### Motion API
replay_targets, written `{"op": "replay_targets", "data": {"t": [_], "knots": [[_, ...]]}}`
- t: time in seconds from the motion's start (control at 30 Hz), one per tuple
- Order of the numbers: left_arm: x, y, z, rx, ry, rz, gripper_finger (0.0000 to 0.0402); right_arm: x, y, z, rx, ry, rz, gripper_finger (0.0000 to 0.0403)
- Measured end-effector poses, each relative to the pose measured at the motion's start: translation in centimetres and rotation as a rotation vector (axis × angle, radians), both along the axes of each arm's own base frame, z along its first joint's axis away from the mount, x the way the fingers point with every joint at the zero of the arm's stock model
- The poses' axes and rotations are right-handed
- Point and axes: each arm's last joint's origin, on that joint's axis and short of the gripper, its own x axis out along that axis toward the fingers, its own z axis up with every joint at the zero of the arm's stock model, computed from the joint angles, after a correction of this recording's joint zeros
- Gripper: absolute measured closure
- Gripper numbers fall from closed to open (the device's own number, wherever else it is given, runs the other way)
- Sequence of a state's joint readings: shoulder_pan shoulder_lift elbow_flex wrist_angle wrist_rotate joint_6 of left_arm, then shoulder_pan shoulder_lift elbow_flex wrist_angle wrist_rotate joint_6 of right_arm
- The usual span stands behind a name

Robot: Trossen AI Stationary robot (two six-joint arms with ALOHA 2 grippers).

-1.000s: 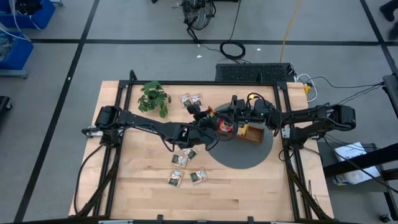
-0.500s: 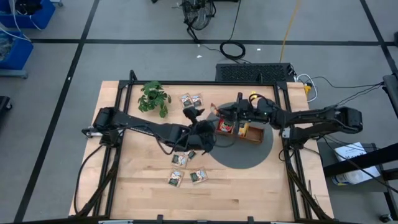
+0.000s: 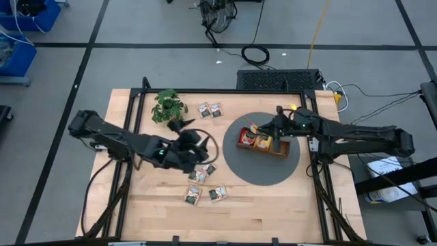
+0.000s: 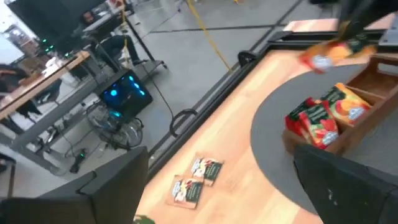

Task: Pick & Place Tea
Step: Put the yellow tea bag into the middle section of the wooden organizer

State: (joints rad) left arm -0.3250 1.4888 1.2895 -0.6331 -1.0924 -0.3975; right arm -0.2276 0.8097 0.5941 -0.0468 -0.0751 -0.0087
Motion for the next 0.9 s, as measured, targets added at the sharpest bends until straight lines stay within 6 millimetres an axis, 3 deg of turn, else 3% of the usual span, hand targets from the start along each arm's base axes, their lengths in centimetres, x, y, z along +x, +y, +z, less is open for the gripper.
{"op": "replay_targets", "data": {"t": [0.17,0.33,0.53,0.9], "knots": [[-2.3,0.5,-1.4,-0.027,-0.091,-0.004,0.0009,-1.4,0.4,0.3,0.087,0.232,-0.004,0.0403],[-3.4,0.9,-2.8,-0.036,-0.123,-0.002,0.0009,-1.6,0.8,-0.2,0.228,0.364,0.094,0.0403],[-3.6,1.0,-3.5,-0.036,-0.115,0.000,0.0009,-0.7,0.8,-1.6,0.329,0.474,0.147,0.0403],[-3.6,0.7,-3.5,-0.037,-0.113,-0.012,0.0009,2.1,-0.2,-5.1,0.229,0.655,0.071,0.0403]]}}
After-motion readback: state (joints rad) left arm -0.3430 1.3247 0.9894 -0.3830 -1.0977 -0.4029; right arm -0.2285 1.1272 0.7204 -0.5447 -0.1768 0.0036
